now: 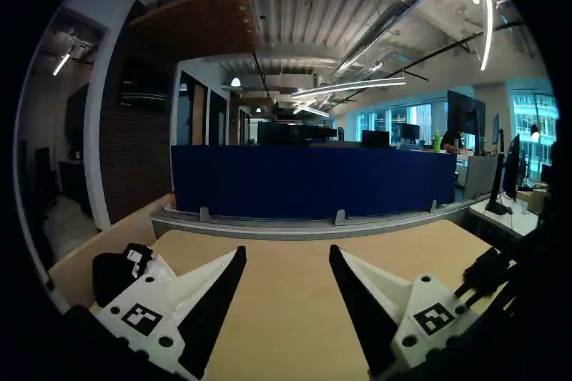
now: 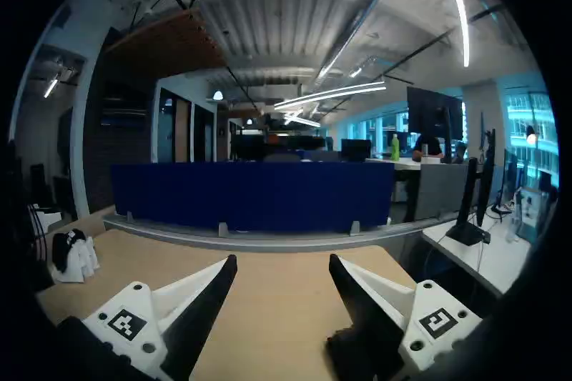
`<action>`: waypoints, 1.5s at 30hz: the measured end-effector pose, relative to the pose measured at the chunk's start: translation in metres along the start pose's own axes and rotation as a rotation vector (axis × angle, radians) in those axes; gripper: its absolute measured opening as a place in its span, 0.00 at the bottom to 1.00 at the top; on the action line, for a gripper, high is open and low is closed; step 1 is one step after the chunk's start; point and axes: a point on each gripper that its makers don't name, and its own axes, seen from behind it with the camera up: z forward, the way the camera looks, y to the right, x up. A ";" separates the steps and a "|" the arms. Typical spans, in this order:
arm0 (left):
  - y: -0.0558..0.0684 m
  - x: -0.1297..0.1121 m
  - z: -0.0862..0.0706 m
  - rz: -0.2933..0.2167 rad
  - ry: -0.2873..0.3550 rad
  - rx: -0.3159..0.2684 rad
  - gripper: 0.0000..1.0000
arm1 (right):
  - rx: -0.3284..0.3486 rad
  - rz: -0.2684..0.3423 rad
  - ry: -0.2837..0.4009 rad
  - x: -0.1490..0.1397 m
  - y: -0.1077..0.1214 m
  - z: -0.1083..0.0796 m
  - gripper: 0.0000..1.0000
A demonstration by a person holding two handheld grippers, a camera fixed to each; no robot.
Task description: Fold towel
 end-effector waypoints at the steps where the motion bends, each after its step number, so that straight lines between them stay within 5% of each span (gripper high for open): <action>1: -0.001 0.000 0.001 -0.001 0.005 0.000 0.86 | 0.000 0.002 0.004 0.002 -0.002 0.001 1.00; 18: -0.020 -0.013 0.019 0.018 0.107 0.013 0.86 | 0.069 0.030 0.003 0.011 -0.059 0.022 1.00; 24: -0.029 -0.037 0.024 0.048 0.116 0.053 0.86 | 0.094 0.049 -0.019 0.009 -0.076 0.037 1.00; 45: -0.046 -0.146 0.040 0.048 0.112 0.080 0.86 | 0.066 -0.092 -0.061 -0.028 -0.094 0.067 1.00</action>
